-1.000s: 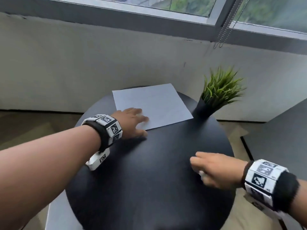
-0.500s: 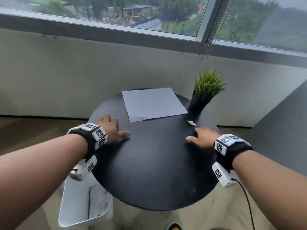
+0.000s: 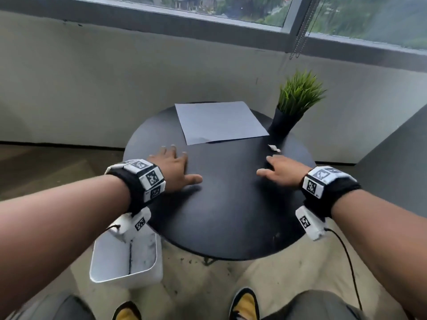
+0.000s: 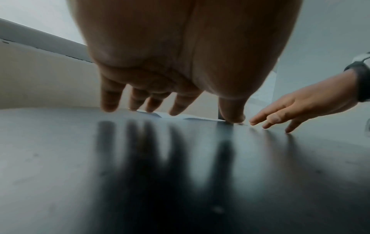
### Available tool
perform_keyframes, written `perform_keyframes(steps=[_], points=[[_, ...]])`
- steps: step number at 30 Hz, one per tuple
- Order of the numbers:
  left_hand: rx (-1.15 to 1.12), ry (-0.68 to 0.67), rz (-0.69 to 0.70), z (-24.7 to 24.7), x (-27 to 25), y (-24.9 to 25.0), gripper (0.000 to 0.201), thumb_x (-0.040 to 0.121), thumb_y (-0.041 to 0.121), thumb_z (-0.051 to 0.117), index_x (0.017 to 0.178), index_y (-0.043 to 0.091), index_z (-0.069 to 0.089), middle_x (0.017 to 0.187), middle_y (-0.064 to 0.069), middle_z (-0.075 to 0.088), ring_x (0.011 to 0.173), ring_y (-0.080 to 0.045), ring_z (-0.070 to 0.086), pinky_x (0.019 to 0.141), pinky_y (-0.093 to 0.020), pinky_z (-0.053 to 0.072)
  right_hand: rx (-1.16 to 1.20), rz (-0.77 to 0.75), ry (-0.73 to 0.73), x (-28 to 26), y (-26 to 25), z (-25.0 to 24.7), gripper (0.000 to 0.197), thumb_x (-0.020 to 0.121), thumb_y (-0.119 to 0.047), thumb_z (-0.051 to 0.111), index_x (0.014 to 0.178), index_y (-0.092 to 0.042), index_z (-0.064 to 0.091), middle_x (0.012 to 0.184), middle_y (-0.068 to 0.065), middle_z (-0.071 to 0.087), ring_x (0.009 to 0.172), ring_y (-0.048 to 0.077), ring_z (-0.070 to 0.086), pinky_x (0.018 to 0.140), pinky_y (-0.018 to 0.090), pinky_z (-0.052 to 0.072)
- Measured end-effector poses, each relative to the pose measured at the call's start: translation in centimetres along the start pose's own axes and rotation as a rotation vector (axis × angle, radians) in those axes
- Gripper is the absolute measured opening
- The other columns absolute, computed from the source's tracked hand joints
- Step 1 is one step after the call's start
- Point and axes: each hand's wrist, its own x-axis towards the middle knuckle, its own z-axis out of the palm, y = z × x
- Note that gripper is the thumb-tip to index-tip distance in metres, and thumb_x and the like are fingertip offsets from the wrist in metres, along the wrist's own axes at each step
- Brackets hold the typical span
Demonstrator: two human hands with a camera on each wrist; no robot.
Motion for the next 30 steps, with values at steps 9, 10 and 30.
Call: perform_keyframes(steps=[9,10,30], points=[[0.034,0.039,0.390,-1.4,3.1,1.2,0.083,0.089,0.076,0.037,0.157,0.032,0.022,0.167,0.000,0.010,0.153,-0.019,0.008,0.123,-0.042,0.014,0.079,-0.331,0.011,0.1,-1.3,-2.1,0.063,0.095,-0.055,0.047,0.147,-0.021,0.039,0.153,-0.003,0.040,0.141,0.014,0.034,0.117,0.026,0.019],[0.014,0.051,0.343,-1.6,4.4,0.7,0.082,0.090,0.075,0.038,0.157,0.031,0.021,0.167,0.001,0.011,0.153,-0.018,0.011,0.123,-0.041,0.014,0.001,-0.218,0.029,1.1,-1.0,-2.1,0.070,0.093,-0.061,0.042,0.147,-0.016,0.036,0.155,0.005,0.035,0.143,0.022,0.030,0.117,0.032,0.019],[-0.227,0.133,0.483,-3.1,3.4,-0.4,0.090,0.067,0.096,0.024,0.117,0.035,0.068,0.121,0.008,0.067,0.112,-0.017,0.060,0.100,-0.039,0.046,0.003,-0.349,0.012,1.8,-2.9,-1.6,0.060,0.095,-0.057,0.044,0.148,-0.031,0.035,0.156,-0.005,0.032,0.142,0.016,0.031,0.113,0.015,0.019]])
